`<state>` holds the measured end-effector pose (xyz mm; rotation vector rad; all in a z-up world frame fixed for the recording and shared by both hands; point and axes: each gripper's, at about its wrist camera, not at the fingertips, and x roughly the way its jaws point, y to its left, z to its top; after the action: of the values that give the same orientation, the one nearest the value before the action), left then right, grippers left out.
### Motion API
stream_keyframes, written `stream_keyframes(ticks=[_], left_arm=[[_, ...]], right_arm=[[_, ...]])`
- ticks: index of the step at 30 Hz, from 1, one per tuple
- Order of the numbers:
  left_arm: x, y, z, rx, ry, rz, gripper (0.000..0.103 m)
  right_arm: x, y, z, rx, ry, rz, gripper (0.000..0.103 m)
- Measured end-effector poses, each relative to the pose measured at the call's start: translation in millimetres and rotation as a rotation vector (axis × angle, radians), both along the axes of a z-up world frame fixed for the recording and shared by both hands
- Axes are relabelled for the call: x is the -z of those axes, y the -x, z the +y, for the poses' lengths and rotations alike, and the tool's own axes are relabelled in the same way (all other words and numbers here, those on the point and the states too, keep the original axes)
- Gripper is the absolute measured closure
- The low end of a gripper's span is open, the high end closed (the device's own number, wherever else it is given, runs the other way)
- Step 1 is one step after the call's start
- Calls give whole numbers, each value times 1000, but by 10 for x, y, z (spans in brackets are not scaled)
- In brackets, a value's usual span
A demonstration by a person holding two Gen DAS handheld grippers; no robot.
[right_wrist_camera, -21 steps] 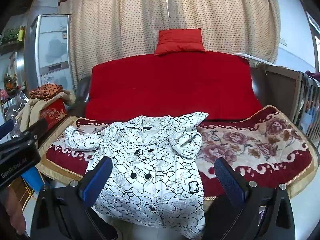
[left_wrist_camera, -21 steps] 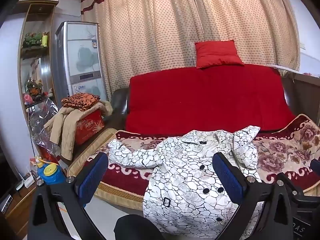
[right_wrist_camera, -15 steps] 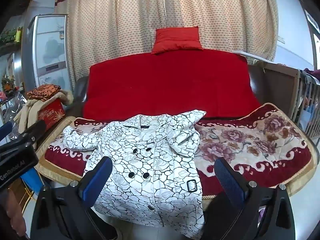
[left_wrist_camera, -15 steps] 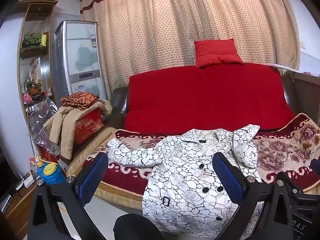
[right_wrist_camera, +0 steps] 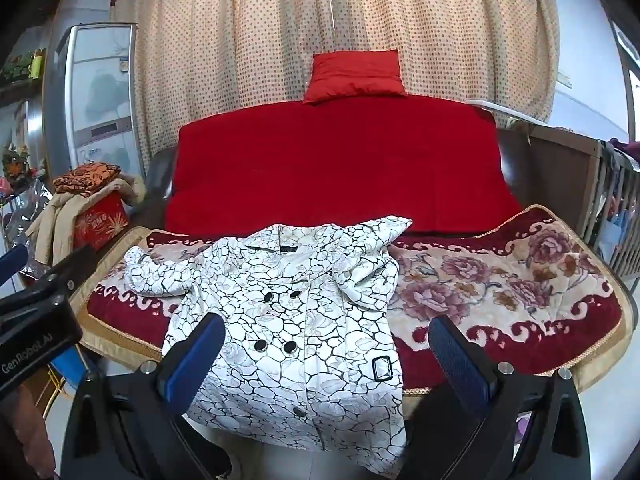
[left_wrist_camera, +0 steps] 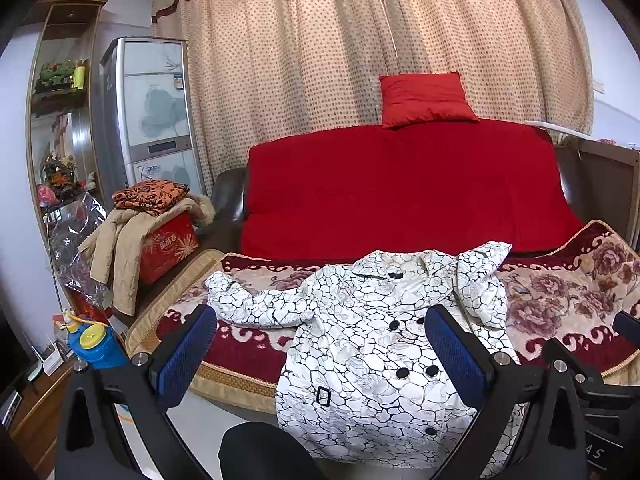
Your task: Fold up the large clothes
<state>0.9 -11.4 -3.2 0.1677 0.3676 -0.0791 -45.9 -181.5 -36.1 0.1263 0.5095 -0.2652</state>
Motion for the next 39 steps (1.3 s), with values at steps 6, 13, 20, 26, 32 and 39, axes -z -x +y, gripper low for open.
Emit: stream_keyframes(ticks=[6,13,20,26,32,39], left_arm=[[78,-57,-13,-5,-5,24,0],[156,-110,-14,-2,-10,46,0],[222,-156,7,-9,-8,62,0],[300,-243,17,-15,-7,92,0],[341,-206,24,-12,-16,98,0],[388,-230,62,-21,-14,117,0]], right_arm=[[48,-33,-38,5,-4,13,0],[106,-84,-31,2,-5,33,0],[154,-138,-33,-2,-12,53,0],[220,-190,-56,-4,-23,73,0],[233,-209,-43,-5,-19,81,0],[220,-166,-68,16,-5,82,0]])
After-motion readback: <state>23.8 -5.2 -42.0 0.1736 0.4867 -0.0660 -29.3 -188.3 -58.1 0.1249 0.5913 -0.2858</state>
